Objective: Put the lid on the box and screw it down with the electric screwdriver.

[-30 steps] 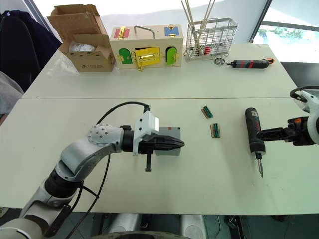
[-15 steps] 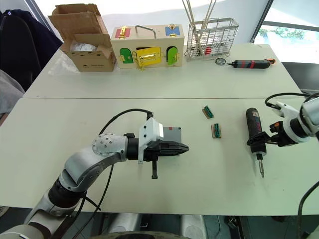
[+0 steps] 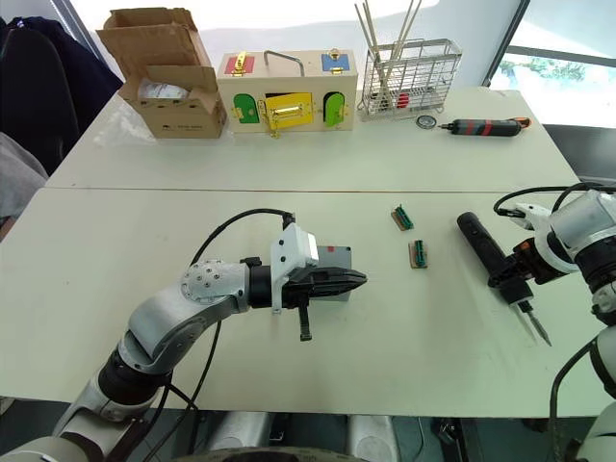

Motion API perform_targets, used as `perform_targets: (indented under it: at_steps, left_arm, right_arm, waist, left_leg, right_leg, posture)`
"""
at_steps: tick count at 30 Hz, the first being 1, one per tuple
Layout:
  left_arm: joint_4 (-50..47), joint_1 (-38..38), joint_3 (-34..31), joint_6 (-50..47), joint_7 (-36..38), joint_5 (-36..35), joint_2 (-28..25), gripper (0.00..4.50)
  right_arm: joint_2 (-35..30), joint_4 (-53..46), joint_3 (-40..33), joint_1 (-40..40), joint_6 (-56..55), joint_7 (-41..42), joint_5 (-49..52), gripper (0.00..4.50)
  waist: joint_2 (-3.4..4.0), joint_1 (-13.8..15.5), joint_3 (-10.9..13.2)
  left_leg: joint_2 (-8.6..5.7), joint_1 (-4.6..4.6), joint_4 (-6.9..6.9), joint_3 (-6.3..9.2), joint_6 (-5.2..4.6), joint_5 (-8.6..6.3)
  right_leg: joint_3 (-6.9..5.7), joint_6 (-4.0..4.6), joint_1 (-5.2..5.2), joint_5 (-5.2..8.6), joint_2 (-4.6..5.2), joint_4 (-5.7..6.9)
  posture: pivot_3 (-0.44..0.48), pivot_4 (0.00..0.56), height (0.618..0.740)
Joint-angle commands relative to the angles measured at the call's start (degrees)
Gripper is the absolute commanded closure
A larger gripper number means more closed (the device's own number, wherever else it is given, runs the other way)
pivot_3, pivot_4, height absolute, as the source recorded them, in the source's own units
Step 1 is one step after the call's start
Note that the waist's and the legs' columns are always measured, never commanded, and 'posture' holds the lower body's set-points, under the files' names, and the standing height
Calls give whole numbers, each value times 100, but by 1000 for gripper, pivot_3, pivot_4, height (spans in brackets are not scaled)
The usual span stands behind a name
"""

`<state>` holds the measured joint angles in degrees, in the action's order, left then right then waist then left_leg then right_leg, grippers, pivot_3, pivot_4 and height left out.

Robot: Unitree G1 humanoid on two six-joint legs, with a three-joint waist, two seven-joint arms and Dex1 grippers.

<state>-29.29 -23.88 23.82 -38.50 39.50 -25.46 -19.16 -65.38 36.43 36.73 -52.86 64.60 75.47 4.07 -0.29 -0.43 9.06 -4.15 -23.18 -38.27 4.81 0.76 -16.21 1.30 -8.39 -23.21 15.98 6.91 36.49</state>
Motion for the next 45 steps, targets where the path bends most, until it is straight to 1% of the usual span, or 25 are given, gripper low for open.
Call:
perform_targets:
  at_steps: [1,4,5,6,7,8,10,11,12,13,14,15,16,17,19,21,25,27,30,32,34,36,40,45]
  left_arm:
    - [-63,-26,-108,74,-17,14,24,4500]
    - [-31,-24,-230,80,36,-29,-68,4500]
    - [0,-49,-323,68,70,-74,-112,4500]
    - [31,-69,-413,53,101,-123,-151,4500]
    - [57,-73,-512,46,140,-174,-193,4500]
    - [116,-107,-639,17,149,-242,-194,4500]
    - [290,-128,-1035,-8,110,-473,-146,4500]
    - [558,-172,-1369,-6,-4,-667,3,4500]
    - [826,-212,-1538,66,-11,-655,-2,4500]
    - [1004,-231,-1651,117,20,-635,-34,4500]
    - [1133,-281,-1720,106,56,-642,-54,4500]
    - [1190,-300,-1760,99,123,-649,-104,4500]
    - [1195,-334,-1748,43,198,-666,-162,4500]
    - [1191,-361,-1721,5,266,-662,-220,4500]
    - [1158,-397,-1678,-65,365,-661,-328,4500]
    - [1131,-396,-1704,-110,450,-698,-434,4500]
    - [936,-450,-1610,-282,337,-625,-522,4500]
    - [843,-429,-1528,-285,276,-554,-525,4500]
    - [872,-352,-1370,-250,209,-488,-407,4500]
    - [911,-321,-1265,-215,249,-437,-392,4500]
    - [922,-313,-1203,-199,285,-388,-422,4500]
    - [971,-291,-1169,-209,336,-360,-463,4500]
    - [1193,-109,-895,167,389,68,-532,4500]
    - [1233,133,-836,303,457,141,-488,4500]
  right_arm:
    - [163,416,-30,4,-239,-93,-383,2752]
    - [467,1006,-719,-534,-344,-556,-341,2752]
    - [607,1300,-1205,-933,-361,-904,-193,2752]
    - [710,1520,-1622,-1271,-328,-1175,-56,2752]
    - [774,1628,-1964,-1508,-322,-1396,47,2752]
    - [775,1584,-2385,-1660,-552,-1670,183,2752]
    - [793,1087,-3353,-1661,-816,-2132,589,2752]
    - [1007,244,-4407,-1235,-1050,-2599,1000,2752]
    - [1601,-1087,-5646,-538,-1304,-3150,1427,2752]
    - [2092,-2128,-6489,-8,-1456,-3591,1721,2752]
    - [2785,-3232,-7184,512,-1902,-4082,2001,2752]
    - [3275,-3943,-7486,813,-2170,-4418,2152,2752]
    - [3793,-4545,-7596,1114,-2510,-4770,2223,2752]
    - [4164,-4989,-7619,1355,-2750,-5033,2254,2752]
    - [4669,-5555,-7533,1639,-2921,-5449,2395,2752]
    - [4996,-5924,-7407,1782,-2956,-5785,2575,2752]
    - [5647,-7131,-6738,2672,-2731,-5567,3752,2752]
    - [5526,-7538,-6446,3109,-2476,-5521,4110,2752]
    - [4800,-7856,-5978,3818,-2281,-4996,4150,2752]
    - [4581,-7851,-5870,4018,-2388,-4926,4200,2752]
    - [4515,-7833,-5808,4092,-2477,-4963,4284,2752]
    - [4541,-7771,-5635,4147,-2609,-4987,4141,2752]
    - [4745,-7616,-5218,4378,-3024,-5062,3777,2752]
    - [4854,-7537,-5049,4533,-3286,-5160,3705,2752]
  waist:
    - [-12,2,-7]
    - [-29,-35,-9]
    - [-25,-65,-7]
    - [-10,-77,3]
    - [30,-79,17]
    - [53,-70,17]
    - [63,-19,20]
    - [62,2,20]
    - [49,20,19]
    - [32,23,13]
    - [34,13,14]
    - [33,15,13]
    - [39,40,16]
    - [40,78,16]
    - [42,117,17]
    - [44,107,17]
    - [44,65,16]
    - [47,-15,14]
    - [48,-36,14]
    - [45,-37,15]
    - [45,-34,15]
    - [45,-33,15]
    - [45,-36,15]
    - [44,-15,15]
  left_leg:
    - [0,2,0,1,0,0]
    - [-1,9,-1,1,0,0]
    - [-1,14,-2,-4,0,0]
    - [0,16,-1,-14,0,0]
    - [-2,13,-1,-25,0,0]
    - [-2,2,0,-33,0,0]
    - [1,-28,19,-33,10,6]
    - [3,-43,28,-32,17,10]
    - [5,-57,29,-23,26,15]
    - [10,-64,23,-8,34,20]
    - [18,-67,17,3,37,21]
    - [16,-69,22,1,37,21]
    - [14,-69,28,10,49,28]
    - [15,-81,30,19,49,28]
    - [0,-96,0,14,48,28]
    - [-24,-97,-19,-5,30,39]
    - [-9,-88,-25,-1,24,42]
    - [-3,-70,12,-4,28,43]
    - [-3,-70,25,-2,27,43]
    - [-6,-70,17,-4,25,42]
    - [-6,-67,10,-8,24,42]
    - [-3,-61,10,-9,24,42]
    - [-2,-55,20,-8,25,42]
    - [-3,-55,20,-8,25,42]
  right_leg:
    - [-1,0,4,0,0,-3]
    - [-1,5,17,-4,0,-14]
    - [3,7,22,-13,0,-21]
    - [9,9,21,-22,0,-28]
    - [18,6,13,-24,4,-26]
    - [25,4,-9,-25,7,-23]
    - [21,2,-63,-23,6,-4]
    - [15,2,-86,-23,0,1]
    - [6,2,-110,-23,-2,12]
    - [-5,4,-126,-22,-4,34]
    - [-21,5,-130,-22,-7,62]
    - [-25,6,-136,-21,-9,67]
    - [-27,9,-139,-19,-9,73]
    - [-31,9,-144,-19,-5,78]
    - [-22,7,-141,-20,5,80]
    - [2,2,-133,-26,23,74]
    - [3,-5,-128,-35,9,80]
    - [5,-4,-133,-35,6,81]
    - [5,-4,-133,-35,4,81]
    - [5,-4,-122,-35,5,72]
    - [6,-4,-121,-35,5,69]
    - [7,-4,-121,-34,3,74]
    - [6,-4,-121,-34,-1,74]
    - [8,-4,-118,-34,3,72]
  posture:
    - [0,150,731]
    - [0,150,731]
    - [0,150,731]
    - [0,150,731]
    - [0,150,731]
    - [0,150,731]
    - [0,150,731]
    - [0,150,731]
    - [0,150,731]
    - [0,150,731]
    - [0,150,731]
    - [0,150,731]
    - [0,150,731]
    - [0,150,731]
    - [0,150,731]
    - [0,150,731]
    - [0,150,731]
    - [0,150,731]
    - [0,150,731]
    - [0,150,731]
    - [0,150,731]
    - [0,150,731]
    - [0,150,731]
    - [0,150,731]
